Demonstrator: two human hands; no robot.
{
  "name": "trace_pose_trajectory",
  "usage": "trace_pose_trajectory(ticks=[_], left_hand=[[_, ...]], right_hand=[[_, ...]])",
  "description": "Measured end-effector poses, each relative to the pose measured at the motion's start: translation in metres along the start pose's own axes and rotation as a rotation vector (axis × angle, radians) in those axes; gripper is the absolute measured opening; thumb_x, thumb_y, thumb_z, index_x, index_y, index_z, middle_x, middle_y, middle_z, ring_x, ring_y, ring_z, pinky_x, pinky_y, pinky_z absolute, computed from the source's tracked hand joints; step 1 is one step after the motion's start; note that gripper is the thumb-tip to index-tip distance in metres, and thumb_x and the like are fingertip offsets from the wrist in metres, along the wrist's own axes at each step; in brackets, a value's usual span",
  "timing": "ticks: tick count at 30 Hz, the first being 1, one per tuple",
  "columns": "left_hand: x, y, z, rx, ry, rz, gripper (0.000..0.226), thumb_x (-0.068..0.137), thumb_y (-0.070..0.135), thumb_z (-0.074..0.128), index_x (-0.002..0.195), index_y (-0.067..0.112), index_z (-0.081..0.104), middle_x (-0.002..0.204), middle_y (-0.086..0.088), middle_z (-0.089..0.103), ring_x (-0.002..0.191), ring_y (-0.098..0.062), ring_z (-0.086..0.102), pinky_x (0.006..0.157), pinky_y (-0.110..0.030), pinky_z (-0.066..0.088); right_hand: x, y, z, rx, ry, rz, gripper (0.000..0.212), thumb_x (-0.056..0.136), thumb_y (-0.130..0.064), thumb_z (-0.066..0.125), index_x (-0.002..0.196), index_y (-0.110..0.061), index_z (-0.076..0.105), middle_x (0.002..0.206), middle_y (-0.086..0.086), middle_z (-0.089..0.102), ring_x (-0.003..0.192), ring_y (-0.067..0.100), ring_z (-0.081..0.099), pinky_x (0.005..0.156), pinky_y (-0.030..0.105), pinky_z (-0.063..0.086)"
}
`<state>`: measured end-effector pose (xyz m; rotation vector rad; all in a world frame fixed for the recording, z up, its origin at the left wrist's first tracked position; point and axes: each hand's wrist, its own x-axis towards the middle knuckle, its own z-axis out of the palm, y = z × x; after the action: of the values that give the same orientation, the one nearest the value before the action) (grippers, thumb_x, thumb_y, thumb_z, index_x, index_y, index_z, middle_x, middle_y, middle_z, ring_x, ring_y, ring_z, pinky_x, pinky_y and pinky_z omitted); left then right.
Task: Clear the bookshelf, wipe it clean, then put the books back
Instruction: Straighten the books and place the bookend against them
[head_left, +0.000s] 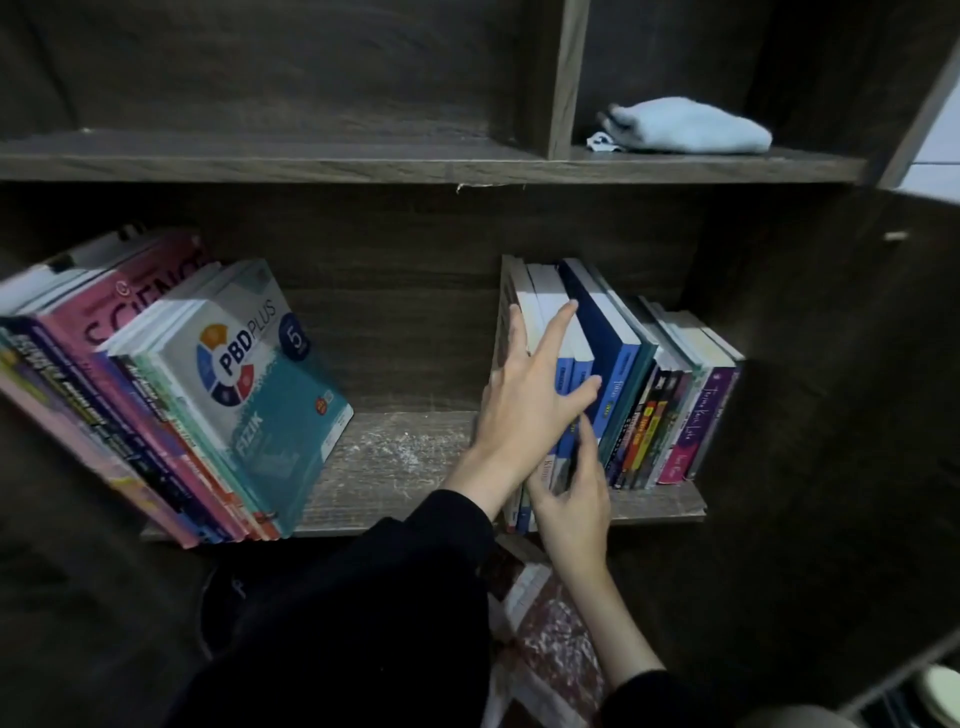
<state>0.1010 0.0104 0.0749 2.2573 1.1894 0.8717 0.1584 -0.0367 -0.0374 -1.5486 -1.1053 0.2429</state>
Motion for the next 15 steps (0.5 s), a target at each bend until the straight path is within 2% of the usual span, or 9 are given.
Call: trace_pose_trajectory(ticks=[2, 3, 5, 6, 8, 10, 11, 13, 15], left_hand=[[-0.002, 0.0, -0.004, 0.036, 0.023, 0.005, 0.083, 0.09, 0.045, 0.06, 0.148, 0.048, 0.0, 0.161, -0.012, -0.003, 0.1, -0.029, 0.065, 0.105, -0.05, 0.035], [-0.004, 0.0, -0.006, 0.047, 0.049, 0.025, 0.089, 0.089, 0.044, 0.062, 0.145, 0.051, -0.006, 0.16, -0.015, 0.001, 0.081, -0.022, 0.068, 0.103, -0.049, 0.037], [-0.006, -0.006, -0.011, 0.044, 0.117, 0.073, 0.096, 0.085, 0.043, 0.068, 0.139, 0.055, -0.011, 0.158, -0.019, 0.012, 0.048, -0.008, 0.054, 0.098, -0.045, 0.045], [-0.007, -0.009, -0.013, 0.035, 0.143, 0.085, 0.095, 0.084, 0.043, 0.069, 0.138, 0.055, -0.008, 0.157, -0.019, 0.017, 0.042, -0.005, 0.046, 0.097, -0.042, 0.046], [-0.009, -0.013, -0.018, 0.009, 0.156, 0.063, 0.086, 0.085, 0.043, 0.068, 0.145, 0.05, 0.007, 0.156, -0.016, 0.022, 0.048, -0.01, 0.055, 0.102, -0.036, 0.037], [-0.01, -0.017, -0.021, -0.017, 0.16, 0.005, 0.067, 0.085, 0.042, 0.067, 0.144, 0.04, 0.035, 0.157, -0.013, 0.022, 0.078, -0.018, 0.067, 0.101, -0.024, 0.028], [-0.01, -0.021, -0.023, -0.025, 0.178, -0.015, 0.06, 0.085, 0.04, 0.067, 0.141, 0.036, 0.044, 0.156, -0.013, 0.024, 0.096, -0.02, 0.064, 0.095, -0.014, 0.026], [-0.01, -0.033, -0.028, -0.052, 0.221, -0.028, 0.055, 0.085, 0.037, 0.068, 0.137, 0.032, 0.051, 0.154, -0.013, 0.032, 0.113, -0.02, 0.055, 0.093, -0.004, 0.021], [-0.01, -0.047, -0.036, -0.099, 0.228, -0.022, 0.054, 0.083, 0.037, 0.069, 0.134, 0.03, 0.054, 0.148, -0.014, 0.04, 0.117, -0.022, 0.057, 0.108, -0.024, 0.035]], right_hand=[[-0.006, 0.014, 0.005, 0.01, -0.169, 0.099, 0.1, 0.082, -0.031, 0.073, 0.143, -0.048, -0.004, 0.154, -0.002, 0.029, 0.136, 0.022, 0.037, 0.102, 0.032, 0.035], [-0.008, 0.019, 0.008, 0.03, -0.224, 0.138, 0.111, 0.079, -0.031, 0.077, 0.14, -0.054, -0.013, 0.157, -0.002, 0.025, 0.137, 0.023, 0.036, 0.105, 0.035, 0.036], [-0.011, 0.028, 0.015, 0.022, -0.244, 0.162, 0.126, 0.072, -0.03, 0.083, 0.134, -0.064, -0.021, 0.159, 0.0, 0.019, 0.14, 0.025, 0.034, 0.108, 0.046, 0.037], [-0.01, 0.032, 0.018, 0.008, -0.24, 0.169, 0.128, 0.07, -0.029, 0.085, 0.134, -0.064, -0.02, 0.158, 0.001, 0.024, 0.138, 0.025, 0.036, 0.107, 0.047, 0.038], [-0.011, 0.037, 0.025, -0.026, -0.226, 0.208, 0.124, 0.072, -0.025, 0.084, 0.142, -0.055, -0.014, 0.15, 0.003, 0.04, 0.13, 0.024, 0.047, 0.103, 0.041, 0.043], [-0.011, 0.041, 0.034, -0.054, -0.19, 0.181, 0.113, 0.074, -0.019, 0.081, 0.15, -0.04, -0.001, 0.142, 0.002, 0.048, 0.124, 0.023, 0.052, 0.098, 0.032, 0.044], [-0.012, 0.041, 0.039, -0.057, -0.171, 0.152, 0.109, 0.074, -0.017, 0.079, 0.151, -0.035, 0.005, 0.139, -0.001, 0.051, 0.122, 0.021, 0.053, 0.096, 0.028, 0.043], [-0.015, 0.037, 0.049, -0.041, -0.154, 0.13, 0.101, 0.075, -0.012, 0.076, 0.151, -0.03, 0.013, 0.12, -0.01, 0.054, 0.105, 0.011, 0.056, 0.083, 0.017, 0.039], [-0.019, 0.031, 0.06, -0.036, -0.169, 0.147, 0.096, 0.076, -0.01, 0.073, 0.151, -0.029, 0.017, 0.102, -0.014, 0.053, 0.083, 0.003, 0.051, 0.068, 0.01, 0.032]])
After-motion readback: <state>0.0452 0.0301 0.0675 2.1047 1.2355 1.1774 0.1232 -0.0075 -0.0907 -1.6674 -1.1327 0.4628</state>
